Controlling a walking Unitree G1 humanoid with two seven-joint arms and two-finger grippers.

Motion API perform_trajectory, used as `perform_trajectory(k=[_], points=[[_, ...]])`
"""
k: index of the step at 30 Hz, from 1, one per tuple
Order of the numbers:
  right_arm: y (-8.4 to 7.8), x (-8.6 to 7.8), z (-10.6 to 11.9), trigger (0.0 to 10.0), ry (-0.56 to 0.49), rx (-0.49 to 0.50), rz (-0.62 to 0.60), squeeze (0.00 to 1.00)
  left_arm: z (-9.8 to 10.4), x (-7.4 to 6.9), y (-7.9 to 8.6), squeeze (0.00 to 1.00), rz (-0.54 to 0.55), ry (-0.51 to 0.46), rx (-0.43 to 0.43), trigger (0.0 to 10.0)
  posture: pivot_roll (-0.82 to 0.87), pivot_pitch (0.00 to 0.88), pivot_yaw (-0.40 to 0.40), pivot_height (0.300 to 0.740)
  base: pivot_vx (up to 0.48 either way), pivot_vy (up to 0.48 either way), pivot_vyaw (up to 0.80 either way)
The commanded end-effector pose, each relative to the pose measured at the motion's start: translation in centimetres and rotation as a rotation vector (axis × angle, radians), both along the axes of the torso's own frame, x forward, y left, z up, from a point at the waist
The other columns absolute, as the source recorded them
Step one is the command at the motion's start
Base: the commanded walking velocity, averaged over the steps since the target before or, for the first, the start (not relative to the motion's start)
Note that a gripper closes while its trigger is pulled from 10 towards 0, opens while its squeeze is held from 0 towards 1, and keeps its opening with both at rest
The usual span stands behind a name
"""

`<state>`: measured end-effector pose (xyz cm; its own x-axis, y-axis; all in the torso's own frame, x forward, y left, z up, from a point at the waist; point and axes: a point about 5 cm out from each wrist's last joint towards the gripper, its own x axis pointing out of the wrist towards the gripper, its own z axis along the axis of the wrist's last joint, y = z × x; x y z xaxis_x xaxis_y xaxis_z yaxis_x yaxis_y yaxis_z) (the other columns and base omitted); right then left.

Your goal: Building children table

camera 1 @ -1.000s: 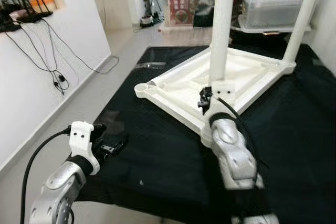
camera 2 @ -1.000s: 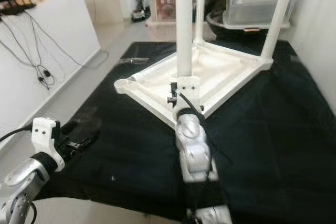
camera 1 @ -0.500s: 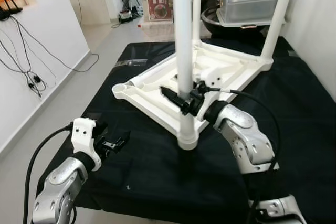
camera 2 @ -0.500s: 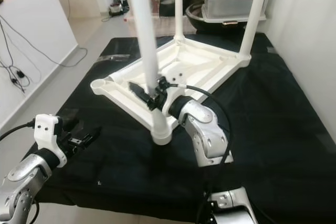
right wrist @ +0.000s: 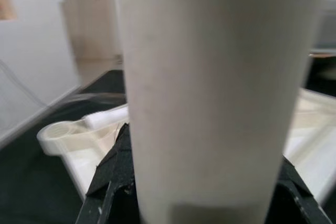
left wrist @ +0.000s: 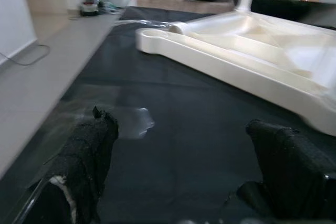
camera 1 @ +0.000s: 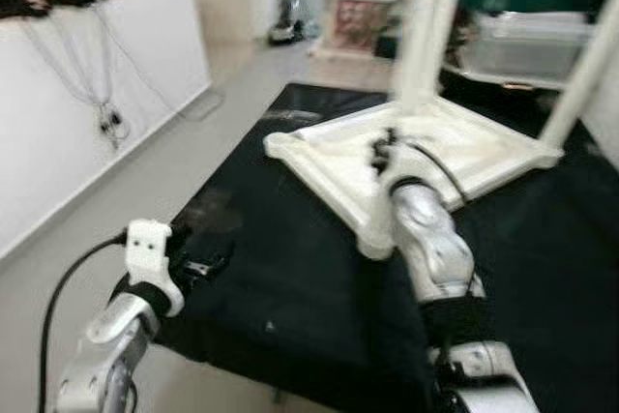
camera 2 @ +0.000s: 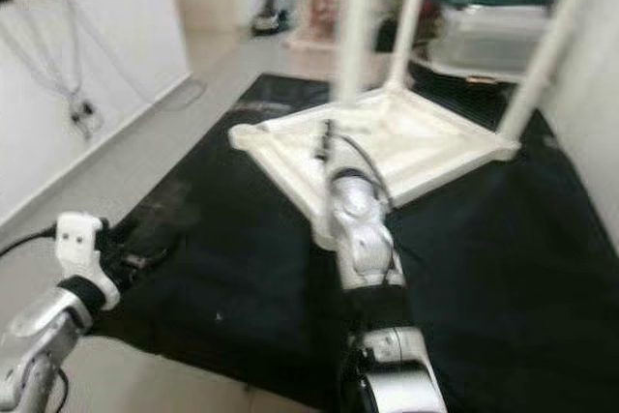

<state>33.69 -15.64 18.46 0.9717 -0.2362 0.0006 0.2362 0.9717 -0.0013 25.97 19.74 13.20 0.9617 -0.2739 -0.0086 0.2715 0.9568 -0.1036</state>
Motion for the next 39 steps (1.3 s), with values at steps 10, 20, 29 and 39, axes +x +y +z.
perform_trajectory(k=[10,20,29,39], points=[[-0.1,-1.3,-0.1,10.0,-0.02,0.03,0.223,1.0,0.1,0.0,-0.5,0.0,-0.004,-0.015,0.004,10.0,0.04,0.0,-0.027,0.74,0.0,0.0,0.0],[3.8,0.6,1.5,10.0,-0.105,0.002,1.05,0.0,0.2,-0.2,-0.6,0.0,-0.001,-0.027,-0.005,10.0,0.06,0.0,-0.04,0.74,0.0,0.0,0.0],[-1.4,3.9,-3.4,0.0,0.17,0.022,0.099,0.0,0.3,-0.6,-0.6,0.0,0.013,-0.033,-0.009,10.0,0.06,0.0,-0.058,0.74,0.0,0.0,0.0],[-6.5,-3.9,-4.5,0.0,0.239,0.002,-0.308,0.0,0.5,-0.5,-0.4,0.0,0.01,-0.033,-0.012,10.0,0.02,0.0,-0.046,0.74,0.0,0.0,0.0]])
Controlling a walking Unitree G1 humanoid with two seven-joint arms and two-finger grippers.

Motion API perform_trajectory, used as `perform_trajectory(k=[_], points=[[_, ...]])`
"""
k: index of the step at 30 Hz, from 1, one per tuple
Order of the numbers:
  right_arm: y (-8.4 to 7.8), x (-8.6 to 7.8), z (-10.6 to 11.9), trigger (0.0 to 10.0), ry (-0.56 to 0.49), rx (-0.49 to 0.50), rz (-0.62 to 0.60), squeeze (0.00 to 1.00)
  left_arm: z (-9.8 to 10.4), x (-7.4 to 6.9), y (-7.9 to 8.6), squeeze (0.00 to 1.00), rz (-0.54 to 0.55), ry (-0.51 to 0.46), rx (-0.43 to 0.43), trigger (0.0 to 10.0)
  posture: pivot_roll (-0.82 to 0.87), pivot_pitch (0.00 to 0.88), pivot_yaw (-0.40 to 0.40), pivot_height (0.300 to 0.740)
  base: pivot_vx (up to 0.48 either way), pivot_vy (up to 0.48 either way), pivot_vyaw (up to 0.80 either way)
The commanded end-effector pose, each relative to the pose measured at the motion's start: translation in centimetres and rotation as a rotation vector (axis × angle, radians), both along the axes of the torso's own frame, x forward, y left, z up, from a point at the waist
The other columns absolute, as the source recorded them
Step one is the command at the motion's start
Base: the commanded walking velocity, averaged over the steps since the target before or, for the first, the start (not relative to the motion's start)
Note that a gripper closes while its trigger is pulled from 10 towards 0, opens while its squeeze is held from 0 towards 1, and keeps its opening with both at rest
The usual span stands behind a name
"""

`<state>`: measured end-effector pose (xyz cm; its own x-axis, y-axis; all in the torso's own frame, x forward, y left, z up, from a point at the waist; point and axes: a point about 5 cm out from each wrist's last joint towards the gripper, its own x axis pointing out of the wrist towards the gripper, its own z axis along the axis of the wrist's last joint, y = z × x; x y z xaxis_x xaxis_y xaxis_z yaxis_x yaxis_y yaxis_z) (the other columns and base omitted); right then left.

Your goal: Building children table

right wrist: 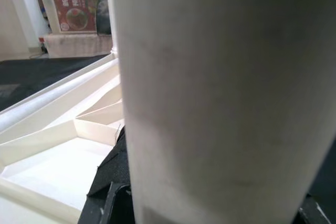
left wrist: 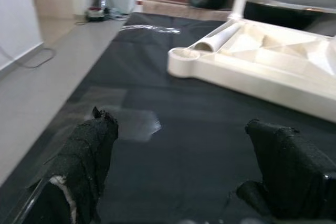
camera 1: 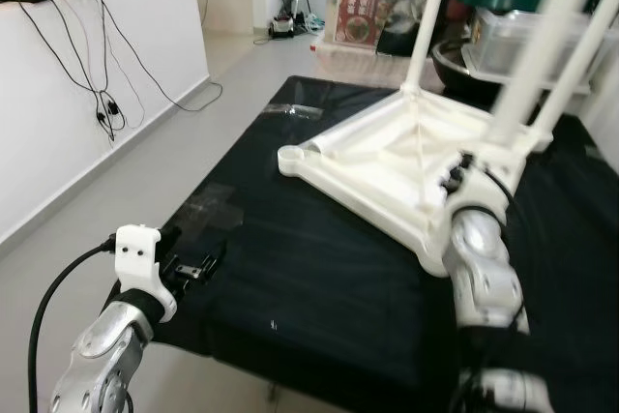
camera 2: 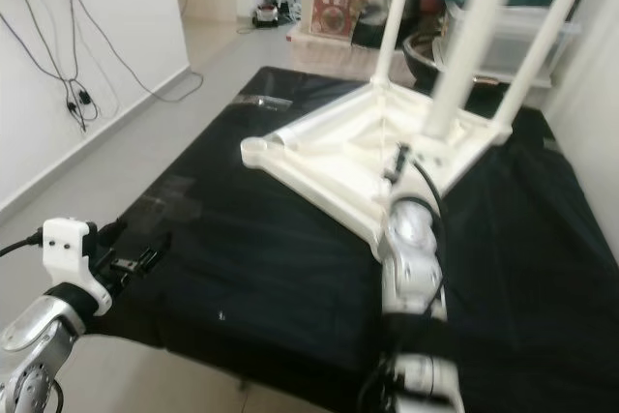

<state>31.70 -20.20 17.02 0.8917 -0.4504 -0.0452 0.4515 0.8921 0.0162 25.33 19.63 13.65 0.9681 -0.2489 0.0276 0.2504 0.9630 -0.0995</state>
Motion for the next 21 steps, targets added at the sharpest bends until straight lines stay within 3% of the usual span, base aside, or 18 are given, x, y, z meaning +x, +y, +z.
perform_trajectory(k=[1,2,4,5,6,7,8,9,10,12,13,14,16,17,18,20,21], points=[[-2.0,-1.9,-3.1,0.0,0.205,-0.008,-0.076,0.0,0.1,0.1,-0.3,0.0,-0.016,0.002,-0.007,10.0,0.02,0.0,-0.046,0.74,0.0,0.0,0.0],[-1.5,-2.0,-2.4,10.0,0.182,-0.021,-0.013,0.0,0.1,0.2,-0.3,0.0,-0.017,0.001,-0.007,10.0,0.01,0.0,-0.042,0.74,0.0,0.0,0.0],[0.0,-1.6,-1.1,10.0,0.074,0.001,0.092,0.0,0.2,0.2,-0.4,0.0,-0.018,0.0,-0.008,10.0,0.01,0.0,-0.039,0.74,0.0,0.0,0.0],[0.0,-1.6,-1.1,10.0,0.074,0.001,0.092,0.0,0.2,0.2,-0.4,0.0,-0.018,0.0,-0.008,10.0,0.01,0.0,-0.039,0.74,0.0,0.0,0.0],[1.2,-0.7,0.4,10.0,-0.023,0.029,0.201,1.0,0.2,0.2,-0.4,0.0,-0.017,-0.001,-0.009,10.0,0.02,0.0,-0.045,0.74,0.0,0.0,0.0],[2.2,0.3,2.1,10.0,-0.106,0.057,0.309,1.0,0.1,0.2,-0.4,0.0,-0.017,-0.002,-0.009,10.0,0.02,0.0,-0.047,0.74,0.0,0.0,0.0],[3.0,1.1,3.5,10.0,-0.168,0.059,0.407,0.4,0.1,0.1,-0.4,0.0,-0.016,-0.003,-0.009,10.0,0.02,0.0,-0.047,0.74,0.0,0.0,0.0],[3.0,1.1,3.5,10.0,-0.168,0.059,0.407,0.4,0.1,0.1,-0.4,0.0,-0.016,-0.003,-0.009,10.0,0.02,0.0,-0.047,0.74,0.0,0.0,0.0],[3.4,2.0,5.2,10.0,-0.223,0.043,0.526,0.0,0.1,0.0,-0.3,0.0,-0.014,-0.005,-0.012,10.0,0.02,0.0,-0.048,0.74,0.0,0.0,0.0],[3.4,2.3,5.6,10.0,-0.231,0.033,0.56,0.0,0.1,0.0,-0.3,0.0,-0.013,-0.006,-0.014,10.0,0.02,0.0,-0.048,0.74,0.0,0.0,0.0],[3.6,2.6,6.0,10.0,-0.249,0.034,0.662,0.0,0.1,0.0,-0.4,0.0,-0.013,-0.007,-0.015,10.0,0.03,0.0,-0.052,0.74,0.0,0.0,0.0],[4.1,2.6,6.0,10.0,-0.251,0.027,0.845,0.0,0.1,0.0,-0.4,0.0,-0.012,-0.008,-0.016,10.0,0.04,0.0,-0.057,0.74,0.0,0.0,0.0],[4.1,2.6,6.0,10.0,-0.251,0.027,0.845,0.0,0.1,0.0,-0.4,0.0,-0.012,-0.008,-0.016,10.0,0.04,0.0,-0.057,0.74,0.0,0.0,0.0],[4.5,2.5,5.7,10.0,-0.235,0.022,0.992,0.0,0.1,0.0,-0.4,0.0,-0.012,-0.009,-0.016,10.0,0.04,0.0,-0.058,0.74,0.0,0.0,0.0],[4.5,2.5,5.7,10.0,-0.235,0.022,0.992,0.0,0.1,0.0,-0.4,0.0,-0.012,-0.009,-0.016,10.0,0.04,0.0,-0.058,0.74,0.0,0.0,0.0],[5.5,1.9,3.6,10.0,-0.147,0.024,1.238,0.0,0.1,0.1,-0.5,0.0,-0.013,-0.011,-0.018,10.0,0.05,0.0,-0.063,0.74,0.0,0.0,0.0],[5.5,1.9,3.6,10.0,-0.147,0.024,1.238,0.0,0.1,0.1,-0.5,0.0,-0.013,-0.011,-0.018,10.0,0.05,0.0,-0.063,0.74,0.0,0.0,0.0]])
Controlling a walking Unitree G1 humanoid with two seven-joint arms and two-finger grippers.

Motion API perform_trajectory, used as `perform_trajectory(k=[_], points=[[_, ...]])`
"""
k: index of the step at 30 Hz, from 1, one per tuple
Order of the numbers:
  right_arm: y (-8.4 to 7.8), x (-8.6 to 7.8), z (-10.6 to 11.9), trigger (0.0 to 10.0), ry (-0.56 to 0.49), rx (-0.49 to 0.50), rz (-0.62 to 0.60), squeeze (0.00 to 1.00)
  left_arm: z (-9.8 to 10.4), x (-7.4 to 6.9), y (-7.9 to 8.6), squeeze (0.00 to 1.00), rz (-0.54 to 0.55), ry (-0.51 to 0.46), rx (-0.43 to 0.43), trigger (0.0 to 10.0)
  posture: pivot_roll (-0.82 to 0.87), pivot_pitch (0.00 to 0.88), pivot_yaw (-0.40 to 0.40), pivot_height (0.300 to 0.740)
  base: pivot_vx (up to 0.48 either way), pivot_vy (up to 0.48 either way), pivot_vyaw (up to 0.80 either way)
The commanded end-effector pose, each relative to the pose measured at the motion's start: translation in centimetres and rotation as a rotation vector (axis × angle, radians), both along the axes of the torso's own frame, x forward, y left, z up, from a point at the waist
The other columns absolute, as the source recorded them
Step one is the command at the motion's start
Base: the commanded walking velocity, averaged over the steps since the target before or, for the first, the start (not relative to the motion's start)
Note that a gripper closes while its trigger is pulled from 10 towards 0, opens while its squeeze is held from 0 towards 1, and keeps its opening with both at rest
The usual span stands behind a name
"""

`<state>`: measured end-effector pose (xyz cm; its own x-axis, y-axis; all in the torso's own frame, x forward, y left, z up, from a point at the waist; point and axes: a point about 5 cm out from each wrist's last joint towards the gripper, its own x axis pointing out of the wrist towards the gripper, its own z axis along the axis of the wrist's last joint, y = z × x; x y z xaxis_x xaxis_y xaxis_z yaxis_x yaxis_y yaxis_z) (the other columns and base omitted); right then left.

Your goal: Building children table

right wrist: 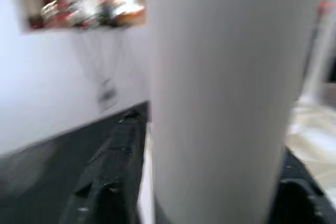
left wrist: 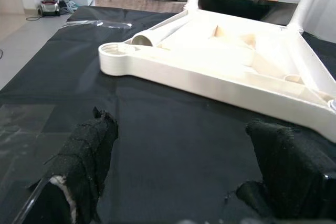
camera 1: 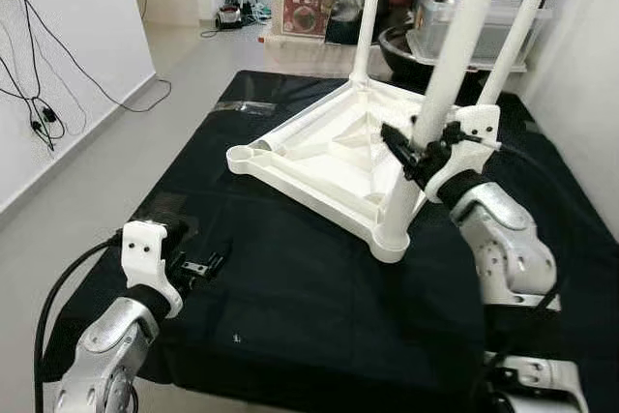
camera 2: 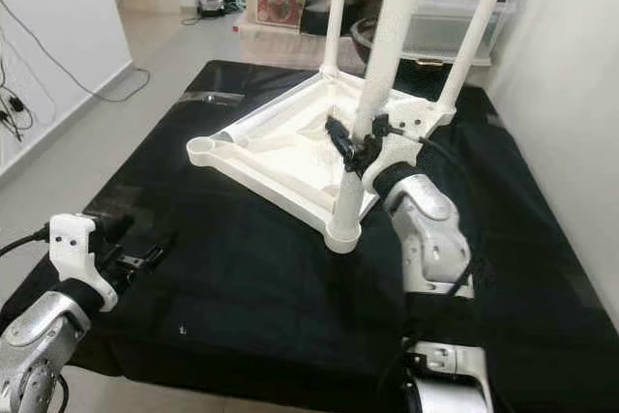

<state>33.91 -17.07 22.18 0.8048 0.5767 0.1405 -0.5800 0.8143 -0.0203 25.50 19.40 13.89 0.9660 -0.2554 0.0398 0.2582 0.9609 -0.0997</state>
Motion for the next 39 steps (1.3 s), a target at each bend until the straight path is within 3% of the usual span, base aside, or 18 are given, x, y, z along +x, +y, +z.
perform_trajectory(k=[1,2,3,6,7,8,10,17,19,20,21,26,27,33,34,37,38,39], points=[[2.7,-0.2,-2.6,2.6,0.09,-0.015,0.16,0.0,-0.1,-0.1,-0.3,0.0,-0.006,0.0,-0.013,10.0,0.05,0.0,-0.068,0.74,0.0,0.0,0.0],[2.7,-0.2,-2.6,2.6,0.09,-0.015,0.16,0.0,-0.1,-0.1,-0.3,0.0,-0.006,0.0,-0.013,10.0,0.05,0.0,-0.068,0.74,0.0,0.0,0.0],[2.2,1.4,-4.1,0.0,0.175,-0.043,-0.061,0.0,-0.1,-0.2,-0.2,0.0,-0.005,0.0,-0.011,10.0,0.06,0.0,-0.069,0.74,0.0,0.0,0.0],[-1.8,3.3,-6.1,0.0,0.337,-0.003,-0.742,0.0,-0.1,-0.4,-0.2,0.0,0.0,0.001,-0.009,10.0,0.06,0.0,-0.067,0.74,0.0,0.0,0.0],[-1.8,3.3,-6.1,0.0,0.337,-0.003,-0.742,0.0,-0.1,-0.4,-0.2,0.0,0.0,0.001,-0.009,10.0,0.06,0.0,-0.067,0.74,0.0,0.0,0.0],[-5.3,0.8,-7.8,0.0,0.427,0.011,-1.114,0.0,-0.1,-0.5,-0.1,0.0,0.002,0.002,-0.009,10.0,0.06,0.0,-0.065,0.74,0.0,0.0,0.0],[-6.4,-1.8,-8.4,0.0,0.42,-0.017,-1.244,0.0,-0.1,-0.5,-0.1,0.0,0.003,0.003,-0.008,10.0,0.06,0.0,-0.062,0.74,0.0,0.0,0.0],[-5.2,-4.6,-7.6,0.0,0.365,-0.041,-1.184,0.0,-0.1,-0.4,0.1,0.0,-0.004,0.008,-0.005,10.0,0.02,0.0,-0.037,0.74,0.0,0.0,0.0],[-3.7,-4.3,-7.0,10.0,0.348,-0.015,-1.056,0.0,-0.1,-0.2,0.1,0.0,-0.011,0.011,-0.004,10.0,0.02,0.0,-0.035,0.74,0.0,0.0,0.0],[-2.5,-3.3,-5.8,10.0,0.282,0.025,-0.932,0.0,-0.1,-0.1,0.0,0.0,-0.013,0.011,-0.004,10.0,0.02,0.0,-0.036,0.74,0.0,0.0,0.0],[-1.9,-2.4,-4.4,10.0,0.225,0.093,-0.859,1.0,-0.2,-0.1,-0.1,0.0,-0.014,0.011,-0.004,10.0,0.03,0.0,-0.041,0.74,0.0,0.0,0.0],[-0.4,0.6,-0.5,10.0,0.111,0.164,-0.536,1.0,-0.3,-0.2,-0.1,0.0,-0.015,0.009,-0.004,10.0,0.03,0.0,-0.046,0.74,0.0,0.0,0.0],[-0.4,1.1,0.1,10.0,0.074,0.15,-0.476,0.0,-0.3,-0.2,-0.1,0.0,-0.014,0.008,-0.006,10.0,0.04,0.0,-0.053,0.74,0.0,0.0,0.0],[1.2,1.6,-1.6,10.0,0.081,0.019,0.019,0.0,-0.3,-0.3,-0.2,0.0,-0.006,0.0,-0.01,10.0,0.06,0.0,-0.07,0.74,0.0,0.0,0.0],[1.4,1.3,-2.6,5.2,0.108,-0.011,0.069,0.0,-0.3,-0.3,-0.3,0.0,-0.005,-0.001,-0.01,10.0,0.07,0.0,-0.074,0.74,0.0,0.0,0.0],[1.6,1.2,-3.2,5.2,0.123,-0.031,0.089,0.0,-0.3,-0.3,-0.3,0.0,-0.005,-0.001,-0.01,10.0,0.07,0.0,-0.074,0.74,0.0,0.0,0.0],[1.5,1.7,-4.0,0.0,0.16,-0.044,-0.004,0.0,-0.3,-0.3,-0.3,0.0,-0.005,-0.002,-0.01,10.0,0.07,0.0,-0.077,0.74,0.0,0.0,0.0],[0.5,2.7,-5.0,0.0,0.221,-0.059,-0.258,0.0,-0.3,-0.4,-0.3,0.0,-0.004,-0.002,-0.011,10.0,0.07,0.0,-0.074,0.74,0.0,0.0,0.0]])
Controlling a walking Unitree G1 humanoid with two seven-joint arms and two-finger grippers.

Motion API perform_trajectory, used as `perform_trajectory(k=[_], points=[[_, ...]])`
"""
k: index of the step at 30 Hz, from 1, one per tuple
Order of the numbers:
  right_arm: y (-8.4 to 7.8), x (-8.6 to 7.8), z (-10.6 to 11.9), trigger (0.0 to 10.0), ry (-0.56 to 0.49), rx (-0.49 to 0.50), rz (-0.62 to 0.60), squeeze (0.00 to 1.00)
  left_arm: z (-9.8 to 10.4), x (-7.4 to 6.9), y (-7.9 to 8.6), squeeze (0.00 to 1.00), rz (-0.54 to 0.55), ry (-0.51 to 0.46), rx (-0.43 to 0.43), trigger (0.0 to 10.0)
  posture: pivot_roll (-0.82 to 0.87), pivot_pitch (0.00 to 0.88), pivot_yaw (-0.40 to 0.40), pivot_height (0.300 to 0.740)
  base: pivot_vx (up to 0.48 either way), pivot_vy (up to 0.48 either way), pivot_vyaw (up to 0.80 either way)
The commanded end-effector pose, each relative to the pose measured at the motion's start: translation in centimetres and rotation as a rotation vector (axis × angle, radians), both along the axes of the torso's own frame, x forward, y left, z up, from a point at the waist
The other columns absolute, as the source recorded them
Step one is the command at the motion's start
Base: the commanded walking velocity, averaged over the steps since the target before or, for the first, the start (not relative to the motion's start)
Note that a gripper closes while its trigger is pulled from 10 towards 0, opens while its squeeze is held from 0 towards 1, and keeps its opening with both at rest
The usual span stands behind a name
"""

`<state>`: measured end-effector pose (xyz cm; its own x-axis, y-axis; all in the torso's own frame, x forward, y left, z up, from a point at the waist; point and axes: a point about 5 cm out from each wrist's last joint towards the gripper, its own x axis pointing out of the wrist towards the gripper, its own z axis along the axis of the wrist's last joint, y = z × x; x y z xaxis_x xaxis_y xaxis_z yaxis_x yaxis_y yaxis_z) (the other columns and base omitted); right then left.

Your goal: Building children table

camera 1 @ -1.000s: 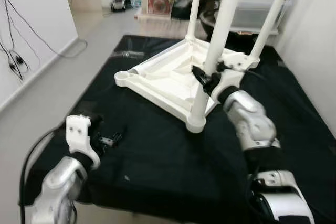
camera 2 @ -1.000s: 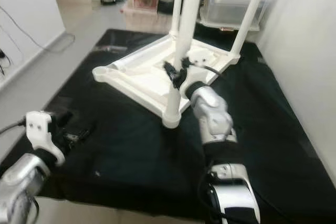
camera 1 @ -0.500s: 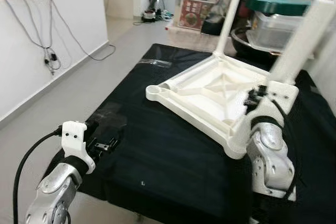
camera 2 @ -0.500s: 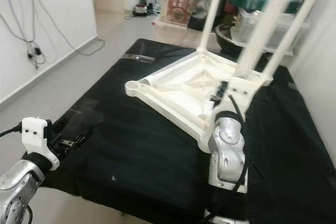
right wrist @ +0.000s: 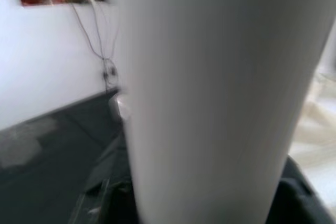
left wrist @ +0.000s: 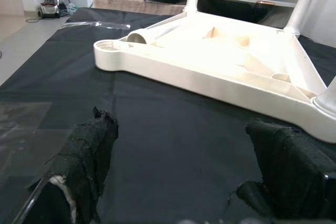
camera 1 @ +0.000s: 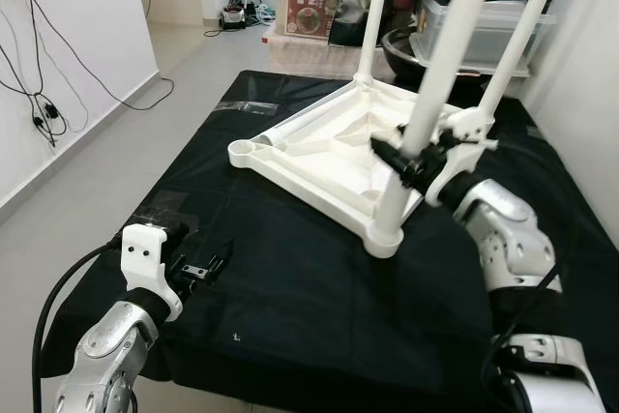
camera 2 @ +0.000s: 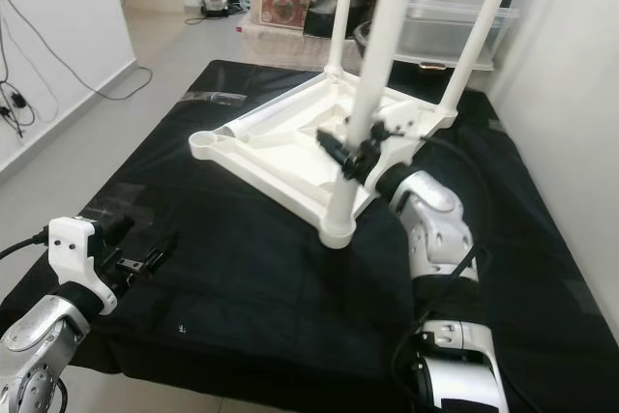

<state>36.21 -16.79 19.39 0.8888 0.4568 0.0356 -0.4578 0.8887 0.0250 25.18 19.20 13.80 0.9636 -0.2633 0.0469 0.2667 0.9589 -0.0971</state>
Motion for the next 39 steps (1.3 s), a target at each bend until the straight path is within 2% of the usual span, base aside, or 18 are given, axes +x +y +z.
perform_trajectory(k=[1,2,4,8,12,13,14,16,17,22,23,27,30,31,34,35,38,39], points=[[-1.5,1.1,-3.1,0.0,0.178,-0.047,-0.416,0.0,-0.2,-0.1,-0.1,0.0,0.004,0.005,-0.012,10.0,0.07,0.0,-0.073,0.74,0.0,0.0,0.0],[-3.8,0.9,-4.0,0.0,0.257,0.008,-0.716,0.0,-0.1,-0.1,-0.1,0.0,0.004,0.005,-0.012,10.0,0.06,0.0,-0.07,0.74,0.0,0.0,0.0],[-5.1,0.6,-4.6,0.0,0.315,0.052,-0.89,0.0,-0.1,-0.1,-0.1,0.0,0.004,0.006,-0.012,10.0,0.06,0.0,-0.07,0.74,0.0,0.0,0.0],[-6.5,-0.8,-5.7,0.0,0.357,0.048,-1.025,0.0,-0.1,-0.1,-0.1,0.0,0.003,0.006,-0.012,10.0,0.06,0.0,-0.073,0.74,0.0,0.0,0.0],[-6.5,-5.7,-6.1,0.0,0.349,-0.021,-1.128,0.0,0.0,-0.2,0.0,0.0,0.002,0.007,-0.012,10.0,0.04,0.0,-0.062,0.74,0.0,0.0,0.0],[-5.9,-6.4,-5.4,9.6,0.307,-0.033,-1.087,0.0,0.0,-0.2,0.1,0.0,0.0,0.008,-0.014,10.0,0.03,0.0,-0.056,0.74,0.0,0.0,0.0],[-4.6,-6.2,-4.4,10.0,0.254,-0.012,-0.969,0.0,0.0,-0.2,0.1,0.0,-0.002,0.008,-0.015,10.0,0.02,0.0,-0.053,0.74,0.0,0.0,0.0],[-3.4,-5.8,-3.3,10.0,0.188,0.025,-0.858,0.0,0.0,-0.1,0.1,0.0,-0.004,0.008,-0.015,10.0,0.02,0.0,-0.05,0.74,0.0,0.0,0.0],[-2.4,-5.0,-1.7,10.0,0.089,0.061,-0.76,1.0,0.1,-0.1,0.1,0.0,-0.006,0.008,-0.016,10.0,0.02,0.0,-0.05,0.74,0.0,0.0,0.0],[-2.0,-2.3,1.8,10.0,-0.049,0.075,-0.551,1.0,0.0,0.1,-0.1,0.0,-0.01,0.007,-0.015,10.0,0.03,0.0,-0.057,0.74,0.0,0.0,0.0],[-2.0,-1.4,2.8,10.0,-0.072,0.078,-0.44,0.0,0.0,0.1,-0.1,0.0,-0.009,0.006,-0.016,10.0,0.03,0.0,-0.058,0.74,0.0,0.0,0.0],[-1.3,-0.9,2.3,10.0,-0.055,0.047,0.002,0.0,0.0,0.2,-0.1,0.0,-0.007,0.001,-0.018,10.0,0.04,0.0,-0.064,0.74,0.0,0.0,0.0],[-1.0,-1.1,0.3,10.0,0.002,-0.004,0.119,0.0,0.0,0.2,-0.2,0.0,-0.006,-0.001,-0.018,10.0,0.05,0.0,-0.074,0.74,0.0,0.0,0.0],[-0.6,-1.1,-0.7,7.3,0.034,-0.01,0.149,0.0,0.0,0.2,-0.2,0.0,-0.004,-0.002,-0.017,10.0,0.05,0.0,-0.074,0.74,0.0,0.0,0.0],[-0.3,-1.2,-1.3,7.3,0.052,-0.01,0.163,0.0,0.0,0.2,-0.2,0.0,-0.003,-0.002,-0.017,10.0,0.05,0.0,-0.078,0.74,0.0,0.0,0.0],[-0.4,-0.7,-2.3,0.0,0.088,-0.056,0.065,0.0,0.0,0.1,-0.2,0.0,-0.002,-0.002,-0.016,10.0,0.06,0.0,-0.079,0.74,0.0,0.0,0.0],[-1.8,0.6,-3.8,0.0,0.164,-0.085,-0.282,0.0,0.0,0.0,-0.2,0.0,0.0,-0.003,-0.017,10.0,0.06,0.0,-0.077,0.74,0.0,0.0,0.0],[-4.3,0.5,-4.8,0.0,0.248,-0.041,-0.612,0.0,0.0,-0.1,-0.2,0.0,0.001,-0.002,-0.017,10.0,0.05,0.0,-0.077,0.74,0.0,0.0,0.0]])
